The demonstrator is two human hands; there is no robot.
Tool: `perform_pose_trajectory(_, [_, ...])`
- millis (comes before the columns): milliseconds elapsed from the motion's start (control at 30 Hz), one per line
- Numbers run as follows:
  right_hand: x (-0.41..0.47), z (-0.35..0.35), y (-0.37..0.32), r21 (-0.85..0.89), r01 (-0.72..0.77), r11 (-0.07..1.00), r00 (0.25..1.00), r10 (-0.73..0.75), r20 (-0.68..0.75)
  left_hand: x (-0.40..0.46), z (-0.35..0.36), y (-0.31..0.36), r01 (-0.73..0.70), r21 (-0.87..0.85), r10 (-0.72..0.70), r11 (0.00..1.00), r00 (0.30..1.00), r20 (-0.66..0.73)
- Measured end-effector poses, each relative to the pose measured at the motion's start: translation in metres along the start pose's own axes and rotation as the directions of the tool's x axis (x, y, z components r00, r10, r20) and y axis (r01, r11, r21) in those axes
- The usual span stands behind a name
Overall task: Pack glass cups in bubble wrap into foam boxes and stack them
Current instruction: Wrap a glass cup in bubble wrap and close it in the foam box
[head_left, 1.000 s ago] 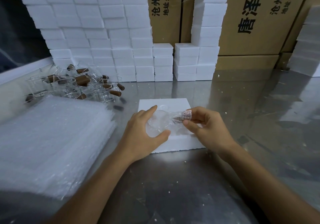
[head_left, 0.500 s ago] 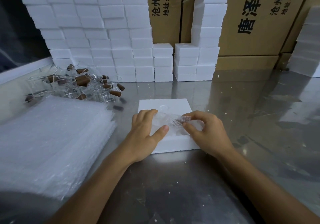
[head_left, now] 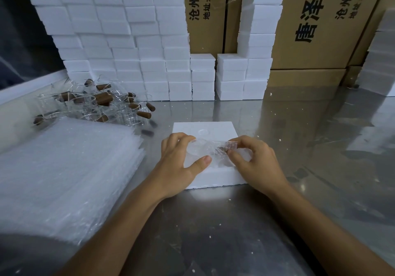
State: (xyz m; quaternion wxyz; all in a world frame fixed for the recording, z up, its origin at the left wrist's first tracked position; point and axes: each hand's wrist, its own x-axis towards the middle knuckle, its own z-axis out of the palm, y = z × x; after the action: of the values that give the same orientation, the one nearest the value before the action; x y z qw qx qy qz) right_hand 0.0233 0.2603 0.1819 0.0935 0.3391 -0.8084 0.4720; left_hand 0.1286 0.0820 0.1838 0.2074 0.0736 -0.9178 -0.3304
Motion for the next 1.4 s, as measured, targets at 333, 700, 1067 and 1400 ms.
perform_pose_trajectory(333, [0.012, -0.008, 0.017, 0.481, -0.402, 0.779, 0.910, 0.396, 0.121, 0.005, -0.001, -0.005, 0.237, -0.313, -0.297, 0.920, 0.941, -0.160])
perform_pose_trajectory(700, [0.018, -0.013, 0.017, 0.668, -0.314, 0.675, 0.935, 0.342, 0.094, 0.007, -0.014, 0.003, 0.103, -0.518, -0.281, 0.849, 0.918, -0.279])
perform_pose_trajectory(1067, [0.018, -0.026, 0.003, 0.727, -0.095, 0.680, 0.955, 0.269, -0.128, 0.002, -0.020, 0.018, -0.213, -0.506, -0.057, 0.836, 0.883, -0.467])
perform_pose_trajectory(1400, [0.012, -0.016, 0.010, 0.643, -0.141, 0.753, 0.963, 0.256, -0.088, -0.004, 0.002, 0.006, -0.202, -0.321, 0.019, 0.925, 0.869, -0.494])
